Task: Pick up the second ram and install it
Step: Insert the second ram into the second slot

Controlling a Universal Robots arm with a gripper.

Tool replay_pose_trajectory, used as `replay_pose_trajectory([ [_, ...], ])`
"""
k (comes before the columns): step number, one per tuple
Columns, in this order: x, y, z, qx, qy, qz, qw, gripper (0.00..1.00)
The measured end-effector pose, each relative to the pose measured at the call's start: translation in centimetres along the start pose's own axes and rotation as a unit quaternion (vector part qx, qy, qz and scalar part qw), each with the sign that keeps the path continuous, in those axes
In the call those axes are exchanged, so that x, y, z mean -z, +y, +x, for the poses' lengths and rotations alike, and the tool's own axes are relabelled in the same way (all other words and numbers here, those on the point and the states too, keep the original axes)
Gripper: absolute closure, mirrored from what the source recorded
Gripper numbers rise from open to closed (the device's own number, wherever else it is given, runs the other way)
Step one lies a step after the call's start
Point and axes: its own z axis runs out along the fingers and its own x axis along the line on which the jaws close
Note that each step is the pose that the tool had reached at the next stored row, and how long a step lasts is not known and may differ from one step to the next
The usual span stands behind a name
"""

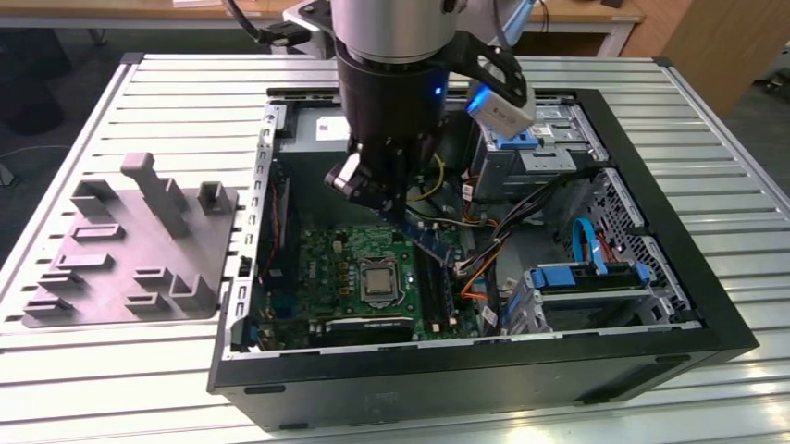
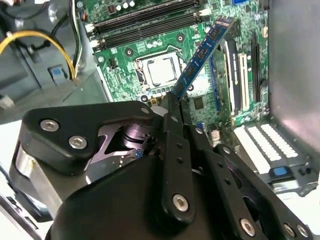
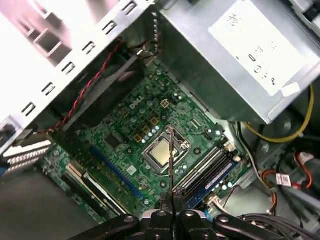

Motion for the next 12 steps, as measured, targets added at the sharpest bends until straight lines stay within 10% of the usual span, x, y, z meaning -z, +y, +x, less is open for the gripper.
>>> replay_pose_trajectory([
  [6,-0.02,0.00,0.00,-0.048,0.0014,0.0008,0.9988,0.87],
  [12,-0.09,0.00,0.00,-0.102,0.0031,0.0018,0.9947,0.87],
])
